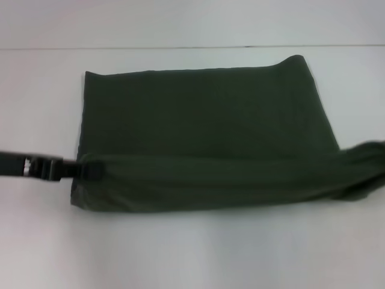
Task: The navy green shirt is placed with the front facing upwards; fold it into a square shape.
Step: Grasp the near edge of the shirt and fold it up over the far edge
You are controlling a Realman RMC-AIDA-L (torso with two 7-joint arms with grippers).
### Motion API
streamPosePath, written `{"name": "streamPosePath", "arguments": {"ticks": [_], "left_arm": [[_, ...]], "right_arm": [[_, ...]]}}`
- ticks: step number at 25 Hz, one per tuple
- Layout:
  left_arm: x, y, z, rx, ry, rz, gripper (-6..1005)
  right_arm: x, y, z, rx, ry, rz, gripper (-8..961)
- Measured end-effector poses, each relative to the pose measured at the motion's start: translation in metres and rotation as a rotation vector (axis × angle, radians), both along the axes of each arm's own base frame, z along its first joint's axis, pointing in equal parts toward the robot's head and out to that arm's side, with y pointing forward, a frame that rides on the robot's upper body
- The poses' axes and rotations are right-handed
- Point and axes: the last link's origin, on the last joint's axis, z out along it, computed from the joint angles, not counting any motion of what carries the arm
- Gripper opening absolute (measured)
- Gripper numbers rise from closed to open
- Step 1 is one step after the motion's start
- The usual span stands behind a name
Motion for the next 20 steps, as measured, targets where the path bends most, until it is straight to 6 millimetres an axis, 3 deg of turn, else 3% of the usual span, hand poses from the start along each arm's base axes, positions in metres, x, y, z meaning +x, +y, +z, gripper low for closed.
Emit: {"name": "streamPosePath", "arguments": {"ticks": [12,20], "left_arm": [[0.009,0.031,0.009,0.193,-0.033,-0.005,70],[0.01,0.053,0.009,0.335,0.002,-0.014,70]], "right_arm": [[-0.011,0.03,0.016,0.188,0.02,0.104,111],[-0.014,0.047,0.012,0.332,0.094,0.162,112]]}}
